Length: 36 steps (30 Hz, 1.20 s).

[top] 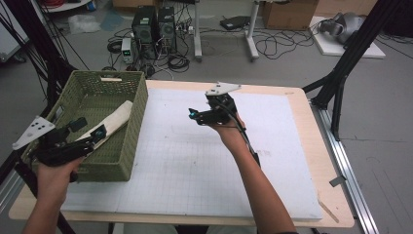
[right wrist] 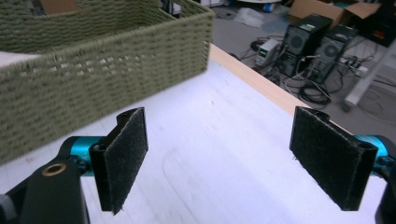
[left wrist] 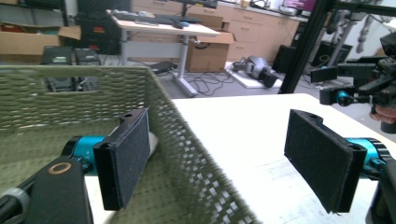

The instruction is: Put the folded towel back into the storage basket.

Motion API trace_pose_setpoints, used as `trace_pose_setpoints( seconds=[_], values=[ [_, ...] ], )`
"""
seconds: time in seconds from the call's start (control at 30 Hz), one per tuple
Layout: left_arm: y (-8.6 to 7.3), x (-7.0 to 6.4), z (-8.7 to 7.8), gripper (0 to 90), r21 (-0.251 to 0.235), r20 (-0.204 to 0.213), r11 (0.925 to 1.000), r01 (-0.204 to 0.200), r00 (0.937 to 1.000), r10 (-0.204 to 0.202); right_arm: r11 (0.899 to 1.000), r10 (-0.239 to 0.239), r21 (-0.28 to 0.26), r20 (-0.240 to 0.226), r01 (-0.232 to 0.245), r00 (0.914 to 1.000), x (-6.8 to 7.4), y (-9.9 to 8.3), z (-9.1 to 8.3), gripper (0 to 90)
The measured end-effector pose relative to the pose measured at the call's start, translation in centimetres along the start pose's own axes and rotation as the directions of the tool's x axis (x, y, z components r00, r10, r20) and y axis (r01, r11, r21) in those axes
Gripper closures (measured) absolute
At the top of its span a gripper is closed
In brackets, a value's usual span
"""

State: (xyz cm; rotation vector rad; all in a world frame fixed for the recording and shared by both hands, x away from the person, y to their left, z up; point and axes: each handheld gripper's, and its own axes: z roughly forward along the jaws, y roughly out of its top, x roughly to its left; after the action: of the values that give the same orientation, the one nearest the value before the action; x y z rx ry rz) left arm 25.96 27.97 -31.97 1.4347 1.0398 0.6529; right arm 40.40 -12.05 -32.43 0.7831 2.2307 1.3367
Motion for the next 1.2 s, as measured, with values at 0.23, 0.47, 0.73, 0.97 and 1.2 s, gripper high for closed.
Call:
trace_pose_setpoints(
  seconds=[0.23, 0.47, 0.73, 0.97, 1.2],
  values=[
    [0.1, -2.1, 2.3, 22.8, 0.016, 0.072, 0.9995, -0.029, 0.9970, 0.028, 1.000, 0.028, -0.005, 0.051, -0.028, 0.9983, -1.0, -3.0, -4.3, 15.4],
    [0.2, -4.5, 4.5, 22.8, 0.026, 0.139, 0.9985, -0.049, 0.9893, 0.045, 0.997, 0.077, 0.000, 0.114, -0.077, 0.9905, -2.3, -6.5, -8.3, 14.5],
    [-0.3, -7.1, 7.0, 22.8, 0.040, 0.210, 0.9969, -0.068, 0.9760, 0.058, 0.991, 0.136, -0.007, 0.181, -0.137, 0.9739, -3.5, -9.9, -12.0, 12.4],
    [-2.0, -9.3, 9.2, 23.1, 0.052, 0.255, 0.9950, -0.086, 0.9644, 0.070, 0.989, 0.145, -0.007, 0.236, -0.148, 0.9610, -3.9, -12.6, -14.3, 12.4],
    [-4.5, -10.7, 11.0, 23.6, 0.071, 0.275, 0.9918, -0.106, 0.9579, 0.082, 0.986, 0.163, -0.006, 0.259, -0.167, 0.9520, -3.9, -15.2, -15.6, 12.2]
  ],
)
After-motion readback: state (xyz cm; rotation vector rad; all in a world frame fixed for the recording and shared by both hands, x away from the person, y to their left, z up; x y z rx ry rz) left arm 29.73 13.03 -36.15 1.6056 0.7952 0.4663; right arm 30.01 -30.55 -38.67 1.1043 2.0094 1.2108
